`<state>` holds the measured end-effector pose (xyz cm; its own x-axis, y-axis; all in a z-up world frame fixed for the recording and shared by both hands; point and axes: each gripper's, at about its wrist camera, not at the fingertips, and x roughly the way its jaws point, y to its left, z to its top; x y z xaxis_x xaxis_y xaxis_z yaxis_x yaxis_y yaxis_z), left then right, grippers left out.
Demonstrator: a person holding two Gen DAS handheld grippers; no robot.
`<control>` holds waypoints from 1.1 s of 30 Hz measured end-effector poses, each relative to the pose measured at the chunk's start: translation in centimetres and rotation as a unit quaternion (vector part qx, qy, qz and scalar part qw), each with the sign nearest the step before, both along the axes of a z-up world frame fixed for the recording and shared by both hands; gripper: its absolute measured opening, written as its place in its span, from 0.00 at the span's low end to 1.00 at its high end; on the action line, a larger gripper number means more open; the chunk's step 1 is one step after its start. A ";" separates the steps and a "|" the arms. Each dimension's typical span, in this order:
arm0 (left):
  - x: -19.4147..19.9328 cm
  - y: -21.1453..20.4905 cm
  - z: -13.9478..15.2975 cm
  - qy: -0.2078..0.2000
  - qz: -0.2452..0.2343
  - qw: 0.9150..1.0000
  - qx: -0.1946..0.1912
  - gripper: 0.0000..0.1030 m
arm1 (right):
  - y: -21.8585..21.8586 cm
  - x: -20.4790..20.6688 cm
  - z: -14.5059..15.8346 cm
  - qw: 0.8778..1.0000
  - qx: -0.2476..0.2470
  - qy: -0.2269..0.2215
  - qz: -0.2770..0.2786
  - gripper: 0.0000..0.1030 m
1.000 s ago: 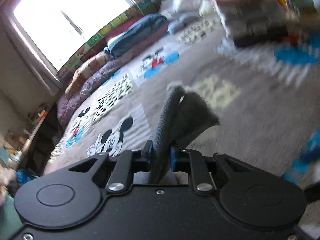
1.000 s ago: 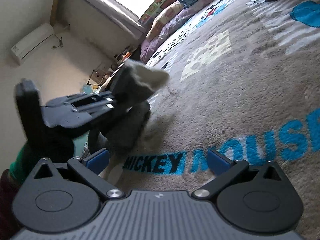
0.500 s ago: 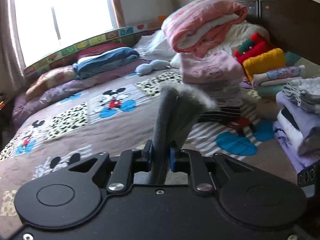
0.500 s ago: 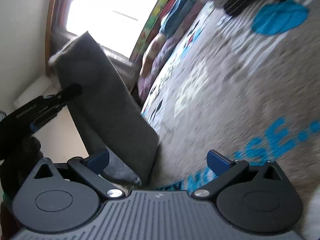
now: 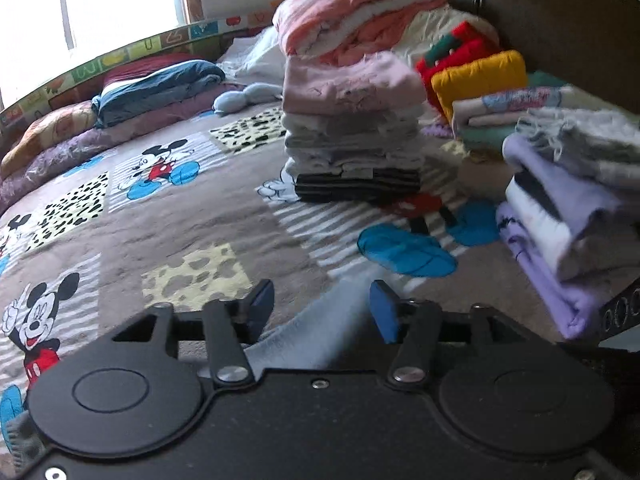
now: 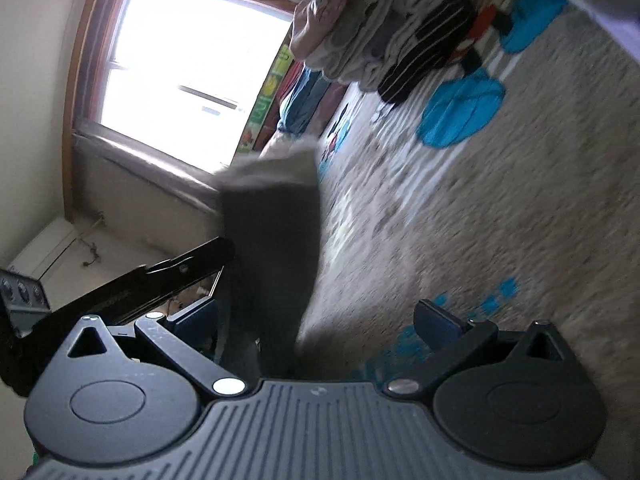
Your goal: Fold clothes
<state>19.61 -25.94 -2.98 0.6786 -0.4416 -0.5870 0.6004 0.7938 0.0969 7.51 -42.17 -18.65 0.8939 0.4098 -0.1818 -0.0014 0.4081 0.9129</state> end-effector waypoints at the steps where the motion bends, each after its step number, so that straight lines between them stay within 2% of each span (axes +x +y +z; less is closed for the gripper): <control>1: -0.1 0.4 0.2 0.000 0.002 1.000 -0.005 0.53 | -0.1 -0.1 0.0 1.000 -0.003 0.000 -0.005 1.00; 6: 0.0 5.5 0.7 -0.001 0.058 0.998 -0.031 0.56 | -0.5 -0.2 -0.1 1.000 -0.015 -0.001 -0.023 1.00; 10: 0.6 11.8 0.3 0.008 0.130 0.990 -0.061 0.59 | -0.2 0.5 0.1 0.999 -0.039 0.002 -0.026 1.00; 13: 0.7 17.5 -0.6 0.021 0.194 0.977 -0.086 0.59 | -0.1 1.0 0.4 0.998 -0.060 0.003 -0.032 1.00; 17: 0.6 24.6 -2.6 0.042 0.271 0.954 -0.121 0.59 | -0.2 1.5 0.7 0.995 -0.089 0.009 -0.041 1.00; 20: 0.6 28.4 -4.7 0.058 0.313 0.938 -0.139 0.59 | -0.1 1.9 0.9 0.992 -0.114 0.012 -0.045 1.00; 22: 0.7 30.0 -6.1 0.068 0.326 0.931 -0.153 0.59 | 0.3 2.0 1.4 0.987 -0.149 0.013 -0.051 1.00; 24: 0.8 30.9 -7.0 0.070 0.327 0.929 -0.157 0.59 | 0.9 2.0 2.0 0.981 -0.188 0.009 -0.056 1.00; 27: 1.3 31.8 -7.7 0.063 0.321 0.933 -0.153 0.59 | 2.0 2.3 3.0 0.967 -0.248 0.000 -0.053 0.97; 31: 3.0 32.3 -7.3 0.046 0.298 0.943 -0.144 0.59 | 3.5 3.1 4.3 0.946 -0.321 -0.011 -0.035 0.81; 33: 4.0 32.6 -7.2 0.042 0.284 0.948 -0.141 0.59 | 4.2 3.4 5.1 0.934 -0.356 -0.020 -0.027 0.80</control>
<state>23.64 6.62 -10.16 0.8098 -0.1674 -0.5623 0.0656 0.9783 -0.1968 10.88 -37.93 -13.50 0.9215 0.1518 -0.3574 0.0085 0.9123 0.4094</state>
